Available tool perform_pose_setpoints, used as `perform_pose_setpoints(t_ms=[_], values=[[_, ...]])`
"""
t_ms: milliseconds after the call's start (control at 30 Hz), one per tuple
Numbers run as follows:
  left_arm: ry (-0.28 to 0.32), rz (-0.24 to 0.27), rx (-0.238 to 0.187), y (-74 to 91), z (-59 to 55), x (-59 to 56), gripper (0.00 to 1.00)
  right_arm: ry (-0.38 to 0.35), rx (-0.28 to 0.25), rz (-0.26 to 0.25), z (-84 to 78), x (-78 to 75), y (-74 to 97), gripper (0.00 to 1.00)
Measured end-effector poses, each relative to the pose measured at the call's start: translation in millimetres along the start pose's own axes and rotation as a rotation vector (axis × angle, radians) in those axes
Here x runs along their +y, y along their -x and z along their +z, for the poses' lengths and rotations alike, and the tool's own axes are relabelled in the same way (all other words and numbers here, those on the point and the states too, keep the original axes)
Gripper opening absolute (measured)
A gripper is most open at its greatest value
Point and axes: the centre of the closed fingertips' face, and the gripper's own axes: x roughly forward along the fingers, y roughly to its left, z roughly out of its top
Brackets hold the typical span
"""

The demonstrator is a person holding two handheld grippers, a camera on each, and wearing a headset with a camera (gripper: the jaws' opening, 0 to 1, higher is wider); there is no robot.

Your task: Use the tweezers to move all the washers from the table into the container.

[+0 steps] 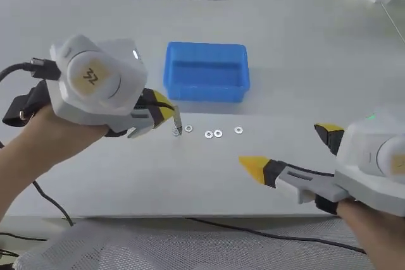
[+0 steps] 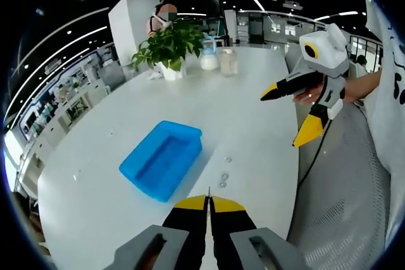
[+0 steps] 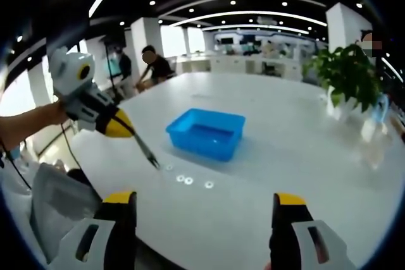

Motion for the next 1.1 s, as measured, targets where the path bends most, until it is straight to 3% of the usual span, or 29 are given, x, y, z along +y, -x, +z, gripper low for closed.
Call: perform_pose_setpoints(t_ms=[67, 367, 400, 467, 533, 633, 700, 900, 1033, 1100], values=[[-0.003, -0.001, 0.011, -0.8, -3.1, -0.5, 0.00, -0.001, 0.000, -0.002, -0.3, -0.5, 0.3, 0.86], [0.014, -0.003, -0.011, -0.6, -2.0, -0.2, 0.00, 0.017, 0.008, 0.017, -0.7, 4.3, -2.3, 0.86], [0.014, -0.006, -0.010, -0.7, -1.8, -0.4, 0.00, 0.028, 0.012, 0.052, -0.6, 10.6, -4.1, 0.84], [0.010, -0.010, -0.012, -0.9, -1.4, -0.8, 0.00, 0.035, 0.027, 0.177, -0.5, 33.4, -11.4, 0.79], [0.006, -0.013, -0.010, -1.0, -1.3, -1.2, 0.00, 0.058, 0.053, 0.240, 0.4, 45.2, -21.6, 0.73], [-0.011, -0.017, -0.003, -0.6, -1.9, -1.8, 0.00, 0.147, 0.051, 0.406, 21.4, 75.8, -41.3, 0.56], [-0.010, -0.022, -0.008, -0.9, -1.8, -2.1, 0.00, 0.239, 0.088, 0.437, 25.5, 81.4, -61.5, 0.42], [-0.003, -0.041, -0.020, -1.1, -2.3, 0.1, 0.00, 0.442, 0.146, 0.567, 26.7, 103.1, -104.3, 0.32], [-0.011, -0.055, -0.024, -1.1, -2.4, 0.3, 0.00, 0.506, 0.174, 0.628, 22.2, 115.4, -115.0, 0.25], [-0.017, -0.058, -0.024, -1.7, -3.3, 1.9, 0.00, 0.521, 0.176, 0.633, 21.5, 118.5, -120.0, 0.24]])
